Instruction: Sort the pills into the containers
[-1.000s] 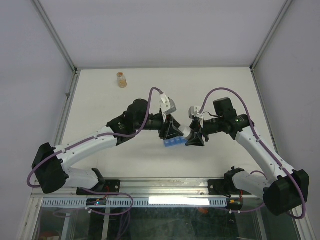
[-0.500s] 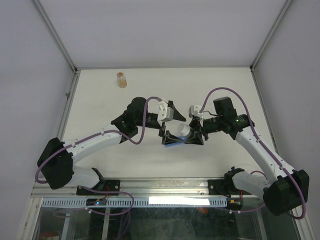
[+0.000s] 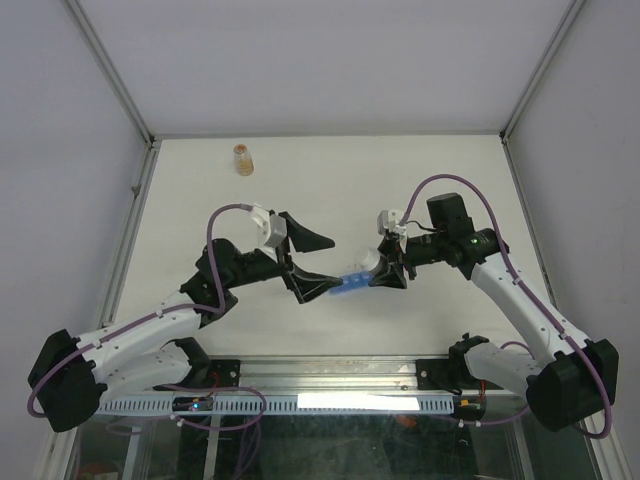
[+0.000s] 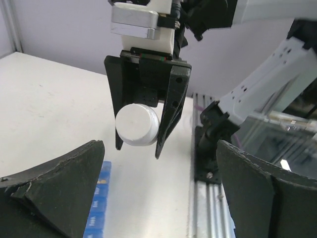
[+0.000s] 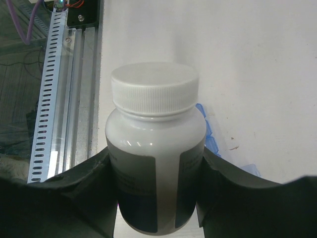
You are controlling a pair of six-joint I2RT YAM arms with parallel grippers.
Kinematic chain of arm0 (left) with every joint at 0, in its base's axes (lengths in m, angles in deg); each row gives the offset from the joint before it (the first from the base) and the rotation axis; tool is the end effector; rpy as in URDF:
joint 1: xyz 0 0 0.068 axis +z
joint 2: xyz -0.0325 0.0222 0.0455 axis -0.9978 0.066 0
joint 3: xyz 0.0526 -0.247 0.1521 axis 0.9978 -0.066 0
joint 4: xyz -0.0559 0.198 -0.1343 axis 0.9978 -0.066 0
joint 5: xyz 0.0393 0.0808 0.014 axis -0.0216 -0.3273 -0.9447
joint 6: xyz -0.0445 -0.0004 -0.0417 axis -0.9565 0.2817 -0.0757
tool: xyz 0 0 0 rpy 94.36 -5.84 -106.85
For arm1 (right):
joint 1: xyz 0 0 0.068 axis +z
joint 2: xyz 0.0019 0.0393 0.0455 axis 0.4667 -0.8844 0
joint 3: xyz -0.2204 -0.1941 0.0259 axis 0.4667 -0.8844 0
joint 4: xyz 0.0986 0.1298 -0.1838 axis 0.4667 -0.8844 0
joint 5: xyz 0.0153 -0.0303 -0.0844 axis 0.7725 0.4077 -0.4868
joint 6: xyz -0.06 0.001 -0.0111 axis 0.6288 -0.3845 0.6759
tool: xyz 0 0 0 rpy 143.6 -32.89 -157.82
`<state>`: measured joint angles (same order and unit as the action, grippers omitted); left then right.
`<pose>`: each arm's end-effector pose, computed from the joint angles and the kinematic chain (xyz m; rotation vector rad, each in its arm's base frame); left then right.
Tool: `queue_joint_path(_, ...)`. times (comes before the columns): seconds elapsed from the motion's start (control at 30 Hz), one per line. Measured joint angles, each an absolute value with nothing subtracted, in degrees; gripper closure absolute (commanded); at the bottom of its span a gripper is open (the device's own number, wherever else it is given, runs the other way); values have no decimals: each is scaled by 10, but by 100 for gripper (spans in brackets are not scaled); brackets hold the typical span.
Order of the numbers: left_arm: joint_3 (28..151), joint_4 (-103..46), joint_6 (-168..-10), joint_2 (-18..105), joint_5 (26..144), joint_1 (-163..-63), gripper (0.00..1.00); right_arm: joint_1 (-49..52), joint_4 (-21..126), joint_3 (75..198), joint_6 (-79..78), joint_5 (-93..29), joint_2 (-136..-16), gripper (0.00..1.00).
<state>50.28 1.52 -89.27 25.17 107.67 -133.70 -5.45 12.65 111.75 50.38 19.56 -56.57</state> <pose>0.1243 -0.1702 0.3299 0.9139 1.2932 -1.2184 0.1522 0.1048 0.3062 -1.5061 1.5314 1.0268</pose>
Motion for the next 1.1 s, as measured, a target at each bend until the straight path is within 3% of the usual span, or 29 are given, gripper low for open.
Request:
queue_joint_path(0.1, 467, 44, -979, 215, 1045, -1334, 6, -55, 127, 1118, 504, 196, -566, 100)
queue_joint_path(0.27, 436, 65, -1114, 197, 1010, -1334, 25, -55, 127, 1118, 504, 196, -566, 100)
queue_joint_path(0.43, 451, -14, -1168, 196, 926, -1375, 39, -55, 127, 1118, 504, 196, -566, 100)
queue_joint_path(0.67, 557, -154, -1165, 244, 806, -1475, 40, -55, 127, 1118, 504, 196, -566, 100)
queue_joint_path(1.1, 656, -275, -1127, 332, 722, -1492, 39, -55, 127, 1118, 502, 196, -566, 100)
